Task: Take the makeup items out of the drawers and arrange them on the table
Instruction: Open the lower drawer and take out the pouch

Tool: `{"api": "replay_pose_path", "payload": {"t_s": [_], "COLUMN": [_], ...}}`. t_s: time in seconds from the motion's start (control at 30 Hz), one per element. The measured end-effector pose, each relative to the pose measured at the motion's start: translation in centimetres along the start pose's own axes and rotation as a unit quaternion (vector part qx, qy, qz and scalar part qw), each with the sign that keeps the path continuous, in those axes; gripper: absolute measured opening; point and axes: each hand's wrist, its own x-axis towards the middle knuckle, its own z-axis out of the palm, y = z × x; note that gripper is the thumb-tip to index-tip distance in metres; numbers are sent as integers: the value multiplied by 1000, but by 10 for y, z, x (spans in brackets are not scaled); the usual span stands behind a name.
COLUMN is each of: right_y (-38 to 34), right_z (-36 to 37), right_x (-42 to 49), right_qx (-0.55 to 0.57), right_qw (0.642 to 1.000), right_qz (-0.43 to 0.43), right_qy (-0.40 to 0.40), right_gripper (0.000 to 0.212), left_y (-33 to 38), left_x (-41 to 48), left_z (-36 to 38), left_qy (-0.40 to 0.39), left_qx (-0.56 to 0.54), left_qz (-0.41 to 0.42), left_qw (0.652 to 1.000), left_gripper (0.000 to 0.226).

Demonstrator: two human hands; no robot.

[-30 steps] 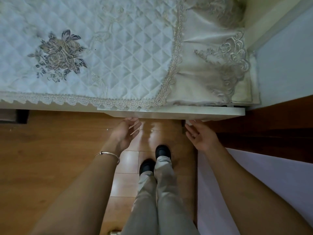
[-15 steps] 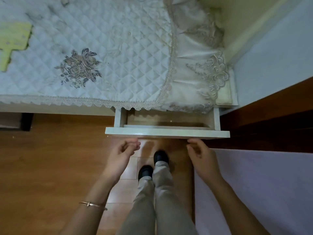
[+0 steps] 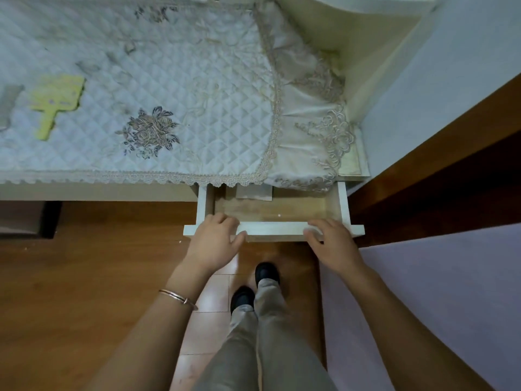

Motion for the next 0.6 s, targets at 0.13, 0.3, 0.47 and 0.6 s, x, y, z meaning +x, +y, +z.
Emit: {"api": "replay_pose_path", "payload": {"t_s": [0.13, 0.3, 0.47, 0.6], "right_y": [4, 8, 14, 17], "right_z": [7, 16, 22, 26], "right_x": [-26, -55, -76, -90], "right_qx": [-9, -5, 9, 3], "right_qw": [1000, 999, 997, 995], "right_qz": [16, 35, 58, 71], "right_qy": [4, -22, -53, -75], "right_gripper": [27, 23, 28, 32], "left_y": [3, 0, -2, -1], "left_x": [-25, -56, -78, -95], "left_z": [9, 20, 28, 35], "left_qy": [-15, -40, -60, -75], "left_qx": [-27, -31, -76, -92], "left_qz": [-20, -26, -52, -65], "left_qw": [999, 998, 994, 991], "left_gripper": [26, 24, 35, 57]}}
